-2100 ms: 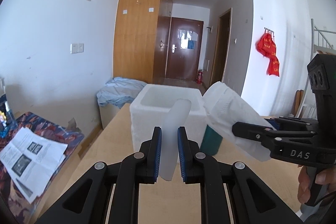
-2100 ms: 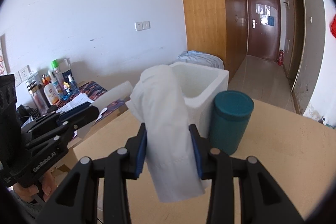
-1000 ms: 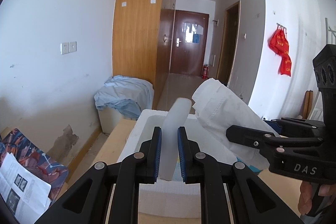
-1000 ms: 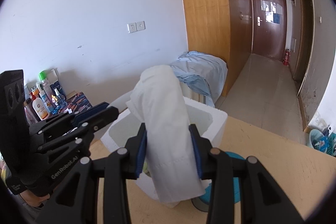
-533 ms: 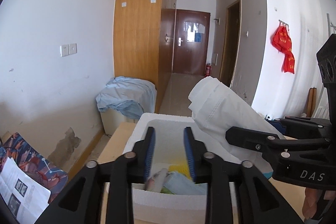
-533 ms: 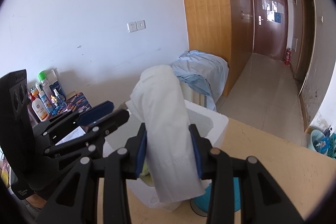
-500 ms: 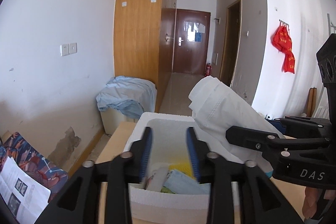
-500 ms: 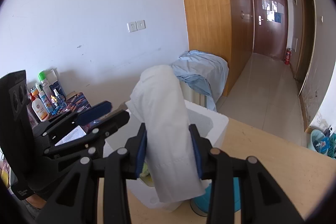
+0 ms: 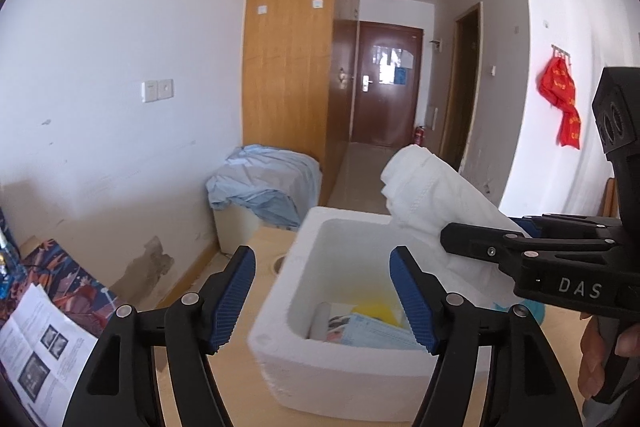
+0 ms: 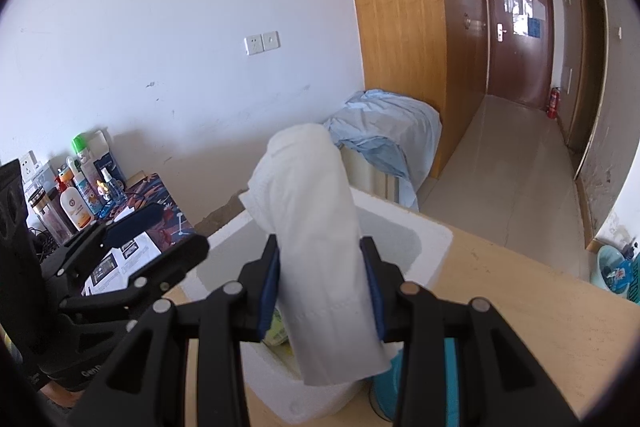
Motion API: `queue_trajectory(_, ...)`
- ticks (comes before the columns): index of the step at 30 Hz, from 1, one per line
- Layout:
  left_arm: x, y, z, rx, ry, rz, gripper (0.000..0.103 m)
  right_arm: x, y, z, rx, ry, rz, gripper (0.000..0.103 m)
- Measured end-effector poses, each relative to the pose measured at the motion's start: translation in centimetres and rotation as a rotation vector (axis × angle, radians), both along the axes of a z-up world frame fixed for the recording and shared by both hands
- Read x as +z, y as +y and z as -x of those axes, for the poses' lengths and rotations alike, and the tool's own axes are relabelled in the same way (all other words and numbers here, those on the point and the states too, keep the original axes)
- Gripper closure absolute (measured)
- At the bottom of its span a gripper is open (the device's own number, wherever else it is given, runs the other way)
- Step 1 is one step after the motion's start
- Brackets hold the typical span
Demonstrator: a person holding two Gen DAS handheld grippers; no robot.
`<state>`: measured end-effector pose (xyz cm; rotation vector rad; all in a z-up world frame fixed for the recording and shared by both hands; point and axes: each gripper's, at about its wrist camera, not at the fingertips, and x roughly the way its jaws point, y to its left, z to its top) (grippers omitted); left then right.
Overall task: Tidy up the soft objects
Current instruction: 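Open the left tool to drop the foam stick while the right tool releases the roll into the box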
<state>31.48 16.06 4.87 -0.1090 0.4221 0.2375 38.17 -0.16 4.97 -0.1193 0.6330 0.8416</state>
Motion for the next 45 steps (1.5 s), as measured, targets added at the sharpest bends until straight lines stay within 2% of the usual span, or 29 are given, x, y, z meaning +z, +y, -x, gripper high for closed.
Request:
queue_trajectory(23, -0.5, 1.8, 1.4, 0.046, 0.013, 0.021, 0.032, -2.0, 2.5, -1.1, 0.024, 0.055, 0.035, 0.060)
queue_trajectory(30, -0.6, 1.6, 1.5, 0.044, 0.015, 0.022, 0.032, -1.9, 2.2, -1.1, -0.008, 0.061, 0.030, 0.042)
queue_trajectory(45, -0.6, 1.1, 2.2, 0.034, 0.005, 0.024, 0.032, -1.6, 1.6, 0.1, -0.017, 0.039, 0.039, 0.042)
